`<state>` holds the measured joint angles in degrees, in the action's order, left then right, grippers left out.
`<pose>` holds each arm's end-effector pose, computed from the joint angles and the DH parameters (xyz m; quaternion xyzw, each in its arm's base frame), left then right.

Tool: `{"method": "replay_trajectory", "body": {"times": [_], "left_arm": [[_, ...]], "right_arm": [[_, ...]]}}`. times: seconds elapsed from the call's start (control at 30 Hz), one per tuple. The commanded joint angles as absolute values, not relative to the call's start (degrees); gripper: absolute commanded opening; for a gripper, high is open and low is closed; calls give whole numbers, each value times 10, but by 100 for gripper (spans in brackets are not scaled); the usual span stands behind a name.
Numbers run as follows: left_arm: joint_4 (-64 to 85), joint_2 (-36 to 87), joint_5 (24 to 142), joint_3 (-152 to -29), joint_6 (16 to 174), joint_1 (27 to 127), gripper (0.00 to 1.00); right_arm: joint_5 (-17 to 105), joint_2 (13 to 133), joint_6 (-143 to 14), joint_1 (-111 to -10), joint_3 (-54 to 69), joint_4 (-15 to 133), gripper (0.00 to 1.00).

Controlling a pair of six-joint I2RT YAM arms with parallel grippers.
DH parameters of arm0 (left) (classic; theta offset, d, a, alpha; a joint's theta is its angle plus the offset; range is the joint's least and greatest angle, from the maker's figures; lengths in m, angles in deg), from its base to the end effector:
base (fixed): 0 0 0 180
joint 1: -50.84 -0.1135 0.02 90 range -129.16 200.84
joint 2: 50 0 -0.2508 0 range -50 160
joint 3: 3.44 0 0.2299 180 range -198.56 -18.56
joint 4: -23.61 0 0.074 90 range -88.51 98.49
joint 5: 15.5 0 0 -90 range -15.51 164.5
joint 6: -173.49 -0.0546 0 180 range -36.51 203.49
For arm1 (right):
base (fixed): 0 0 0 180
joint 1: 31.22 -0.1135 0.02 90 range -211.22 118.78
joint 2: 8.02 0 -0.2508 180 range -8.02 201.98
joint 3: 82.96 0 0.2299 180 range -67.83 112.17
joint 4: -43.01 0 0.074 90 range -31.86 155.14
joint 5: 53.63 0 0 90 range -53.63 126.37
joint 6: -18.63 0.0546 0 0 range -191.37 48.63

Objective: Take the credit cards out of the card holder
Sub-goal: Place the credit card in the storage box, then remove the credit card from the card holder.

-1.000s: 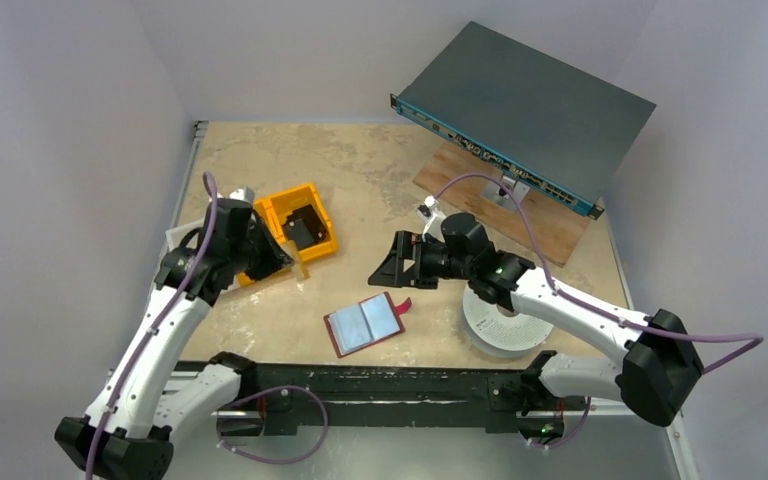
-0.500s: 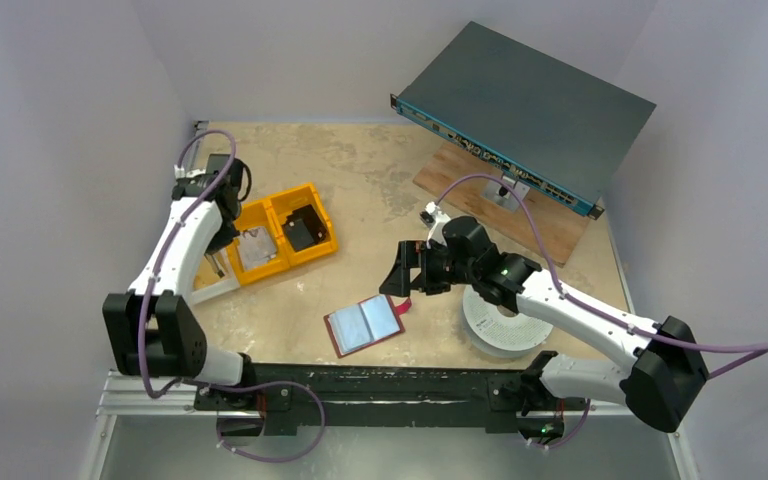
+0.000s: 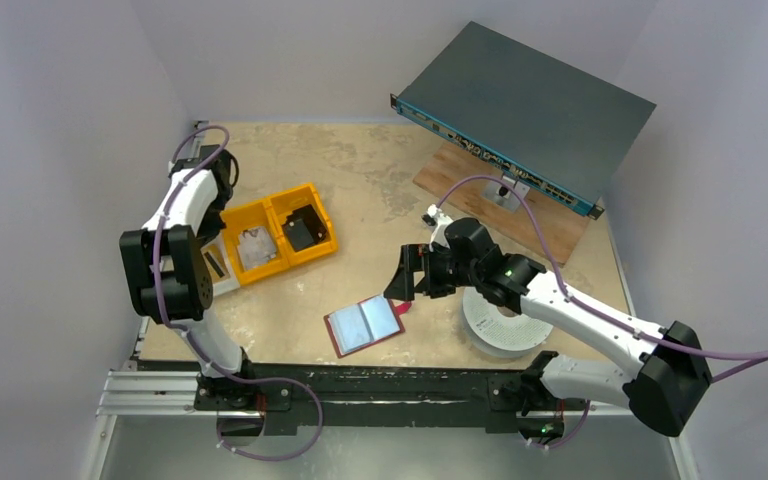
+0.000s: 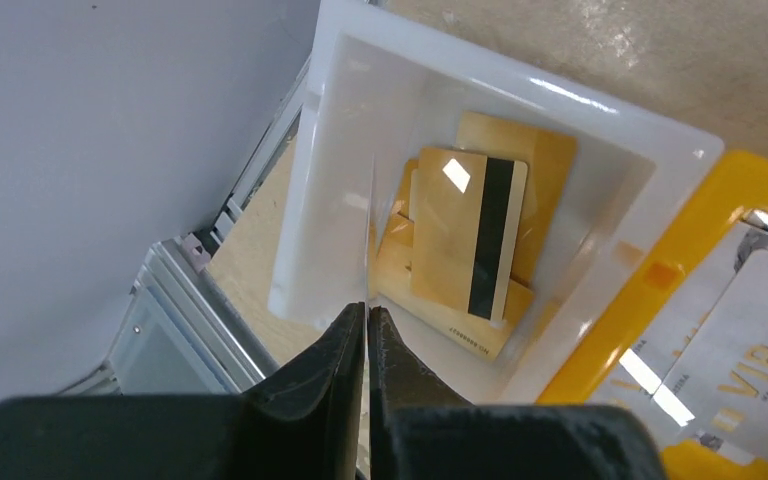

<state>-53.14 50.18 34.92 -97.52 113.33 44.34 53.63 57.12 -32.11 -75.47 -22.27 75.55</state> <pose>0.3015 0.0694 0.2207 -0.3129 0.8857 0.3191 0.1258 0.1638 0.1822 0.2473 -0.1054 0.8810 0.3940 0.2397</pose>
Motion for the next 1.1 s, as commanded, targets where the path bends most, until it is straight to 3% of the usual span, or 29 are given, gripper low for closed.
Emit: {"method": "replay_trajectory", "body": {"times": [0.0,0.1,0.23,0.47,0.67,0.77,1.07], "left_arm": [[-529,517,375,-1013,1110,427,13],[-524,498,393,-1008,1103,427,37],[-529,455,423,-1005,1093,427,54],[-512,306,561,-951,1079,441,64],[-487,162,678,-863,1107,548,70],[-459,98,762,-794,1143,583,70],[-390,3,842,-640,1229,707,71]], "right_arm": [[524,566,-336,-755,-195,763,99],[525,573,-335,-755,-194,760,99],[507,588,-338,-755,-184,767,99],[459,614,-339,-764,-171,773,99],[368,661,-337,-825,-154,783,98],[326,694,-325,-865,-143,782,94],[242,795,-301,-965,-94,782,81]]}}
